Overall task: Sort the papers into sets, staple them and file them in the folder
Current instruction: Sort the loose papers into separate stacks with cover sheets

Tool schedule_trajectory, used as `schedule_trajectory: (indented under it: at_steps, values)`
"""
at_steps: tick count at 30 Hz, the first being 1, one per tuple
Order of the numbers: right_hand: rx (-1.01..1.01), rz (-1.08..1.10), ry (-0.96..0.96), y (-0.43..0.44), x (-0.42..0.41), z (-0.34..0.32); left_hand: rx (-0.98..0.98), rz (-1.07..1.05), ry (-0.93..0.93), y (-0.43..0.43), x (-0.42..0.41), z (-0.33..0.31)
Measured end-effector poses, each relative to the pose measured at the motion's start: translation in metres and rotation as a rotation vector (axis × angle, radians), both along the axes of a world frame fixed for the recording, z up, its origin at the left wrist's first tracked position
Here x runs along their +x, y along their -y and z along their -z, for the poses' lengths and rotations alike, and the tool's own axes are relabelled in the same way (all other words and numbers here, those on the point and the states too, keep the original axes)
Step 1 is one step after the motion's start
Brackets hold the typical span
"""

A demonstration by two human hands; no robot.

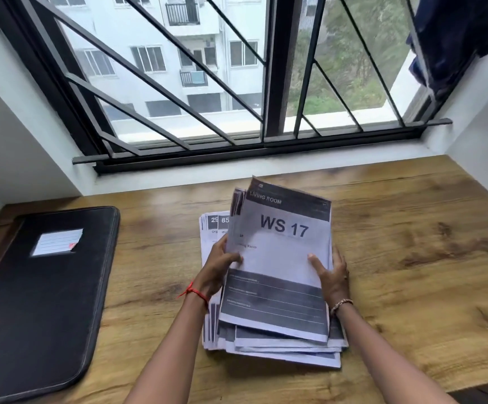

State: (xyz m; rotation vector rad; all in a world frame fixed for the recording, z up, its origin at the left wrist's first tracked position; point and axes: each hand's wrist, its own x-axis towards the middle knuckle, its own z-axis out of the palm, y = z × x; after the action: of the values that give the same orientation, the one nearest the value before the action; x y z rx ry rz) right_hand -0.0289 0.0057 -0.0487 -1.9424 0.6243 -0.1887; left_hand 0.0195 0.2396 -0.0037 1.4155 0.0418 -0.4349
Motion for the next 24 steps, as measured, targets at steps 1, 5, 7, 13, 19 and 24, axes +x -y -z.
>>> schedule_trajectory:
  at_steps: [1,5,7,13,19,24]
  values:
    - [0.134,0.017,0.025,0.009,0.005,-0.002,0.004,-0.004,0.001,0.004,0.002,-0.003]
    - [0.358,-0.039,0.044,0.033,0.018,-0.046,-0.045,-0.041,0.041,0.024,0.010,-0.026]
    - [0.367,-0.073,0.070,0.044,0.030,-0.064,-0.079,-0.052,0.076,0.033,0.016,-0.040]
    - [0.297,-0.072,0.331,0.049,0.058,-0.131,-0.059,-0.154,0.389,0.065,0.033,-0.090]
    - [-0.068,-0.085,0.595,0.030,0.060,-0.150,-0.027,-0.291,0.666,0.084,0.026,-0.113]
    - [0.016,-0.122,0.375,0.025,0.047,-0.103,0.061,-0.391,0.423,0.085,0.010,-0.059]
